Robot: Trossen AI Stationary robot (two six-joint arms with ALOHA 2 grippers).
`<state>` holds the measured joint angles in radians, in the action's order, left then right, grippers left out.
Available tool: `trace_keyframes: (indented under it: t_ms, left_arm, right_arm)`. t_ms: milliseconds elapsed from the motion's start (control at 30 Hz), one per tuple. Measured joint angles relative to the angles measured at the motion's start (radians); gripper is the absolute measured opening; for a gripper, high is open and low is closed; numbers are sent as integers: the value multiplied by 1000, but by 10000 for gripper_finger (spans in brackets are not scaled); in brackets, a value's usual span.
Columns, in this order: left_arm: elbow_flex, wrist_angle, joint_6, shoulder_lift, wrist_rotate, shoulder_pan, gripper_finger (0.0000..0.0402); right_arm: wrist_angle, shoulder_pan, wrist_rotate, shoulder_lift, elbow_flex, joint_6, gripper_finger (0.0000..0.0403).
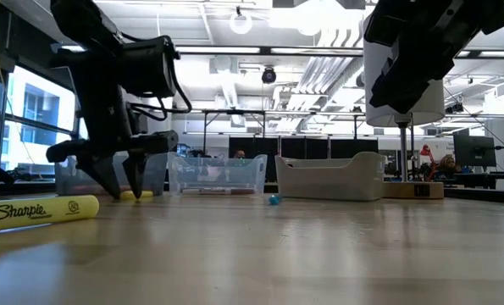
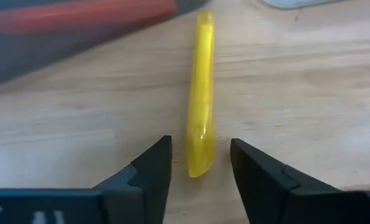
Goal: Pick & Place Markers
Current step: Put the yellow pen into the black bin
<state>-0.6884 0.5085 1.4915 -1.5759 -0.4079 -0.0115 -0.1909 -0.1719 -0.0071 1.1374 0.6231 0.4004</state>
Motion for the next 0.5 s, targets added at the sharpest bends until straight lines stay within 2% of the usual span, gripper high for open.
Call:
trace_keyframes:
  t_ms: [367,500]
  left_arm:
    - [-5,10,82,-18,7,-3,26]
    - [-45,-12,15,-24,80,-24,21]
  right_arm:
    - [-1,0,0,0,0,2,2]
    - [-2,0,0,0,0,0,1]
